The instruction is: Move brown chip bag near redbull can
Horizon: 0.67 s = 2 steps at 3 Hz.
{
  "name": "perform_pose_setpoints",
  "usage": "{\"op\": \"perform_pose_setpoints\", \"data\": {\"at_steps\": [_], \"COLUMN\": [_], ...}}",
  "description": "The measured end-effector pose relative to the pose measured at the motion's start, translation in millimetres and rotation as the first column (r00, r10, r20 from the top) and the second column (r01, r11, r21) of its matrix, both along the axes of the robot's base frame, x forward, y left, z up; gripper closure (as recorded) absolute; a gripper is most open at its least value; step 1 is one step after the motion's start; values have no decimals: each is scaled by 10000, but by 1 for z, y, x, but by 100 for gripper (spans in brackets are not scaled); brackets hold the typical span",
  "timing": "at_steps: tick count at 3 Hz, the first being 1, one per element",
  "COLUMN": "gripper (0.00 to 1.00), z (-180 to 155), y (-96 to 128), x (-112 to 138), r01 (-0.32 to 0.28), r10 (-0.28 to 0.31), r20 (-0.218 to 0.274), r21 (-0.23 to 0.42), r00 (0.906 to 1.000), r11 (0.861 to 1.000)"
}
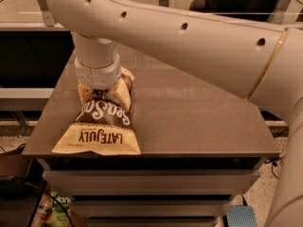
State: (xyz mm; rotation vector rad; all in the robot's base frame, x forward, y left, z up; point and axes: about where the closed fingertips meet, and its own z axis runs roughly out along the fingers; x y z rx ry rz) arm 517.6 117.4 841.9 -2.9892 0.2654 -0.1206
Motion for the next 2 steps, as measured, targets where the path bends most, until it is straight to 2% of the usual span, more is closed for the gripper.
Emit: {"op": "perform_pose_setpoints", "data": {"at_steps": [2], "gripper": [100], "z": [33], "y": [-22], "x": [25], "r01": [113], "r10": [-147], "r20": [684], "r21": [495], "r00": [9976], "r11": [9987]}}
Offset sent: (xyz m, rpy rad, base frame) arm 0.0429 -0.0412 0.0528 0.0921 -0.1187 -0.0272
